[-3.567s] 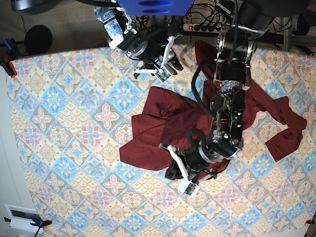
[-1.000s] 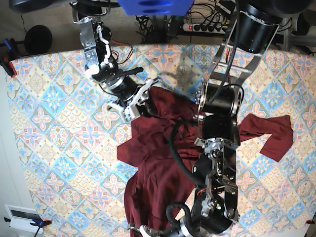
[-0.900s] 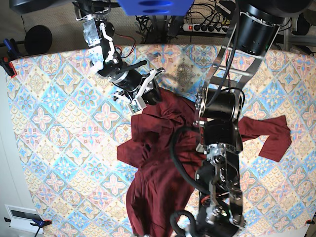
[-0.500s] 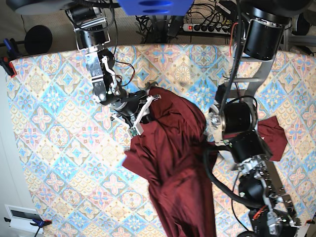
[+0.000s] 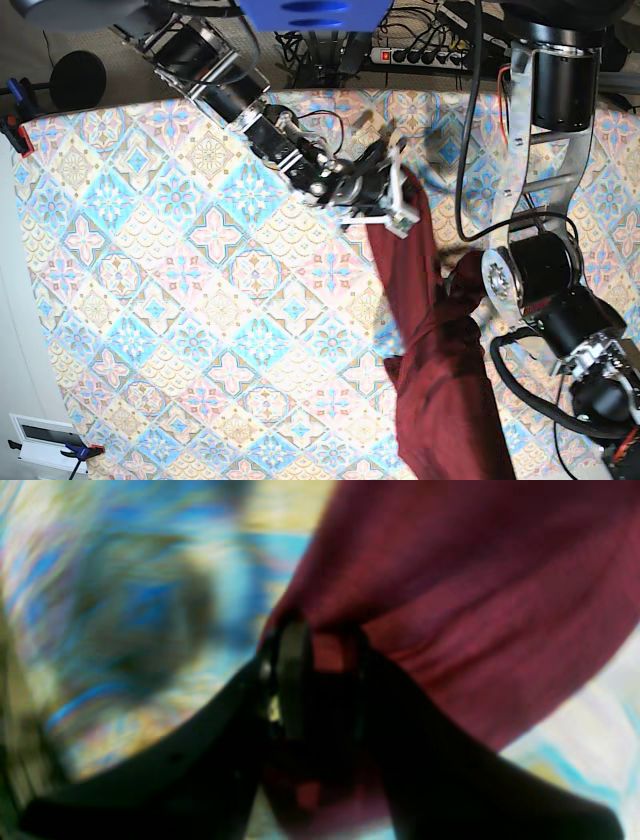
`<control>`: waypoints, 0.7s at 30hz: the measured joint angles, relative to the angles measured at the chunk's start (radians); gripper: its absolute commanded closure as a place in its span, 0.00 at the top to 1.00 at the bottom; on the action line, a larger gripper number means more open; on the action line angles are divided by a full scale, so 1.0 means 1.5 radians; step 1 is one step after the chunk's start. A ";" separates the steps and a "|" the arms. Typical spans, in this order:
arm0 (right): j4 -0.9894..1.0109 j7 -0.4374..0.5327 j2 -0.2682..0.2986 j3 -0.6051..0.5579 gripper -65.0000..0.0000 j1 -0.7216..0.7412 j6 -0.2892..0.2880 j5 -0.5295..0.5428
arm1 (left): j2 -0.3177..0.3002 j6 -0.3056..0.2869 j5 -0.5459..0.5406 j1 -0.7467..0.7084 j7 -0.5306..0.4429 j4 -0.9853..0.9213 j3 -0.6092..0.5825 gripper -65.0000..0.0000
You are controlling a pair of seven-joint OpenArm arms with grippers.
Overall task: Layout the t-shirt on the table in an organized manner, then fold the t-shirt properly
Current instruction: 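Swing the lifted shirt with the left gripper and lay it down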
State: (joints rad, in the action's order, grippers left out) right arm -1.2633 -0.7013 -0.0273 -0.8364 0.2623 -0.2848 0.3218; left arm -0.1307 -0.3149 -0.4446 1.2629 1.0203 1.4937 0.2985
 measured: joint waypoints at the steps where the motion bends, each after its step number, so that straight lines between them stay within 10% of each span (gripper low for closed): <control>1: -0.004 -0.001 0.000 -0.031 0.18 0.009 0.000 -0.002 | -0.007 -0.002 -0.003 0.006 -0.004 -0.003 0.012 0.00; 8: -0.163 -0.001 0.001 -0.097 0.18 0.014 -0.055 -0.001 | -0.030 0.003 0.000 -0.004 0.003 -0.047 0.033 0.00; 13: -0.306 0.011 0.002 0.020 0.18 -0.021 -0.046 -0.006 | 0.037 -0.002 -0.046 -0.019 -0.026 -0.038 0.010 0.00; 21: -0.409 0.005 0.135 0.177 0.18 -0.155 -0.049 -0.010 | 0.168 -0.003 -0.022 -0.159 -0.031 -0.047 -0.106 0.00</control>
State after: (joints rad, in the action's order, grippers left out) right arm -1.8763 -0.6933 0.1749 -0.5709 0.0292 -0.3576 0.3065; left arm 0.1211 -0.3187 -0.4778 1.0245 0.9733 1.4231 0.1398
